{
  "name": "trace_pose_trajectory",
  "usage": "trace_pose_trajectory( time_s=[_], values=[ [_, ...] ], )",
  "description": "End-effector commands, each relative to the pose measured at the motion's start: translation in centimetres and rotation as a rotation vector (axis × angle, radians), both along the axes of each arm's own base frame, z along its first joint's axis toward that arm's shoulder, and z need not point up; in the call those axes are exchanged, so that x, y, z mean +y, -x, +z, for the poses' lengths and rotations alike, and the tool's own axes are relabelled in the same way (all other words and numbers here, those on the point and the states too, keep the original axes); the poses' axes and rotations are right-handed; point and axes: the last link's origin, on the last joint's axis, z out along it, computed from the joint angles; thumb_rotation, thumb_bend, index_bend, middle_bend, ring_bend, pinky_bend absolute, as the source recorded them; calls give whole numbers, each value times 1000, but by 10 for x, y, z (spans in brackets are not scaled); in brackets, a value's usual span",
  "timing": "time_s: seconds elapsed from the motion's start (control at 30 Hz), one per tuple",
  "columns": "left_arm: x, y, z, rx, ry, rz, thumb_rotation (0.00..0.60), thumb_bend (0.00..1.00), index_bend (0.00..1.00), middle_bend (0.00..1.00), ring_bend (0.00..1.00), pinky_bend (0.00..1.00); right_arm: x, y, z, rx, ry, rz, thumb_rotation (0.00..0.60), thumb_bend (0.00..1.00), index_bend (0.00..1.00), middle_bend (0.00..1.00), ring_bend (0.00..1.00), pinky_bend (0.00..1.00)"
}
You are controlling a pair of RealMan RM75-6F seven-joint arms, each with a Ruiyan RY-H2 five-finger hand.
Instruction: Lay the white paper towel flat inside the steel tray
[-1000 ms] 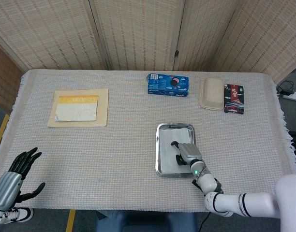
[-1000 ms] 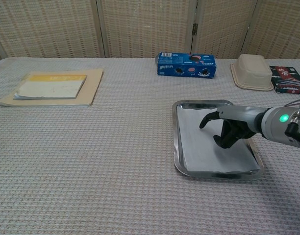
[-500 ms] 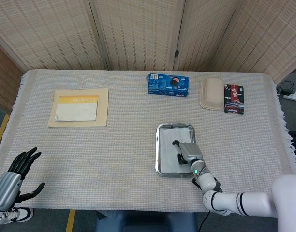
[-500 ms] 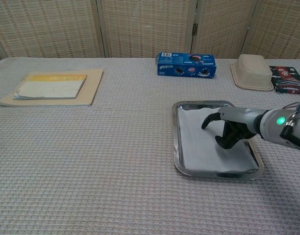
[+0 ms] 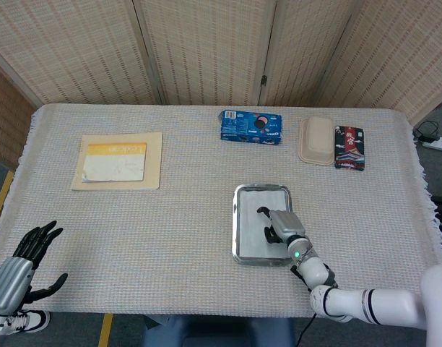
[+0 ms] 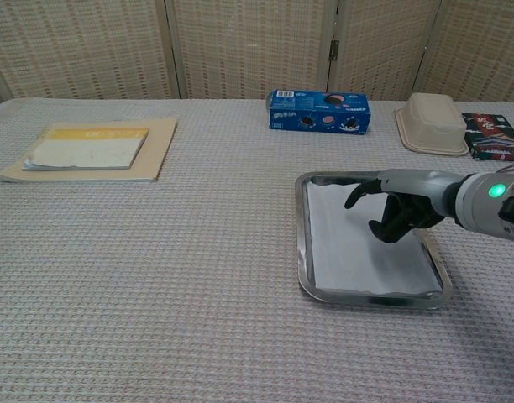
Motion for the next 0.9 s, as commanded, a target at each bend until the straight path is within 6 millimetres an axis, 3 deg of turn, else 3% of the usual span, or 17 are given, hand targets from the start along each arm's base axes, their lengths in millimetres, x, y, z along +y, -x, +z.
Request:
trace_pose_trajectory(
  time_s=[0.03, 0.17, 0.23, 0.3, 0.37, 0.5, 0.63, 0.77, 0.9],
  values=[
    [0, 0, 1, -1, -5, -3, 600, 383, 0, 0, 0, 0, 5, -3, 17, -76, 24, 8, 600, 694, 196, 1000, 1000, 1000],
    [0, 1, 1, 7, -12, -2, 600, 383, 0, 0, 0, 0, 31, 3, 52, -205, 112, 69, 600, 694, 132, 949, 947, 974],
    [1, 1, 0, 15, -14, 2, 600, 383, 0, 0, 0, 0, 47, 13, 67, -235, 150, 114, 600, 694, 72, 789, 799, 854],
    [1, 1, -3, 27, -15, 1, 600, 383, 0, 0, 0, 0, 65, 27, 84, -262, 206, 172, 600, 694, 26, 541, 579, 634],
    [3, 2, -4, 41, -22, 3, 600, 383, 0, 0, 0, 0, 80, 41, 98, -292, 296, 248, 600, 694, 15, 386, 417, 460],
    [5, 3, -7, 72, -42, 8, 600, 384, 0, 0, 0, 0, 114, 82, 118, -221, 481, 424, 600, 694, 14, 270, 279, 273],
    [4, 1, -11, 94, -47, 1, 600, 383, 0, 0, 0, 0, 138, 117, 128, -70, 525, 471, 600, 694, 13, 178, 213, 201],
    [4, 1, -12, 104, -69, 2, 600, 384, 0, 0, 0, 0, 162, 150, 134, 121, 536, 489, 600, 694, 0, 46, 71, 22],
    [5, 3, -14, 133, -73, 19, 600, 383, 0, 0, 0, 0, 173, 154, 136, 96, 545, 469, 600, 671, 0, 0, 1, 0]
  ],
)
